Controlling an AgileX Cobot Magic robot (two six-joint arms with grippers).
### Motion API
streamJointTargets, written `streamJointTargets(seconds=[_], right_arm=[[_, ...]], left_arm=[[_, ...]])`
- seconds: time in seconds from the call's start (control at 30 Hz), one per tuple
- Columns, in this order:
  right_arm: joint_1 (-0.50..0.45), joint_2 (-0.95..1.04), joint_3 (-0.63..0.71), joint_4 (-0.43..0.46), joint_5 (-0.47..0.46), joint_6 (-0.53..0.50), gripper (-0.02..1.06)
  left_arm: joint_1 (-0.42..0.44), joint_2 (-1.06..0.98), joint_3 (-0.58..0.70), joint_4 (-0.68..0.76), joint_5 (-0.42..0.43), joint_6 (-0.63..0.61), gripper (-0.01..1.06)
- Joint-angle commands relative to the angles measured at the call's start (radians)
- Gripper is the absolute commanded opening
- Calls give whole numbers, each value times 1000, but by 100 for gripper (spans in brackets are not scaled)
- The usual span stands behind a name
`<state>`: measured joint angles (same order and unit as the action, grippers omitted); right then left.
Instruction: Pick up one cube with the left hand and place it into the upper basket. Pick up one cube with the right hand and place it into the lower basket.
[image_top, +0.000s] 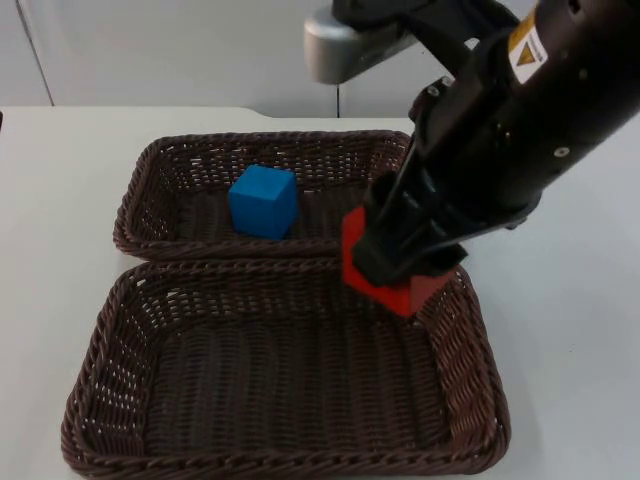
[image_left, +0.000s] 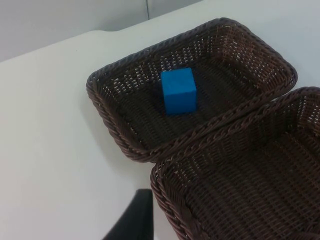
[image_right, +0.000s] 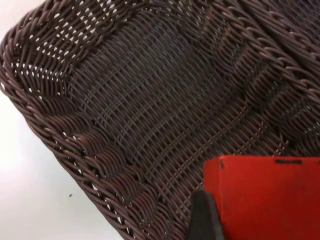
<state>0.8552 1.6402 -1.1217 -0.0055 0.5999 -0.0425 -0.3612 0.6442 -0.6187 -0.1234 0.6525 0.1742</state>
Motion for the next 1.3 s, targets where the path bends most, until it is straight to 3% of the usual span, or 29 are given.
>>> streamJointTargets(seconds=[0.0, 0.9, 1.03, 1.27], right_arm=[[6, -4, 3, 13, -25, -4, 0], [12, 69, 1, 51, -146, -41, 0], [29, 144, 1, 69, -207, -105, 0], [37, 263, 1, 69, -322, -108, 0]], left_arm=[[3, -6, 6, 0, -3, -4, 105], [3, -6, 6, -10, -7, -4, 105], [3, -6, 6, -7, -7, -4, 105], [3, -6, 6, -2, -7, -4, 105]])
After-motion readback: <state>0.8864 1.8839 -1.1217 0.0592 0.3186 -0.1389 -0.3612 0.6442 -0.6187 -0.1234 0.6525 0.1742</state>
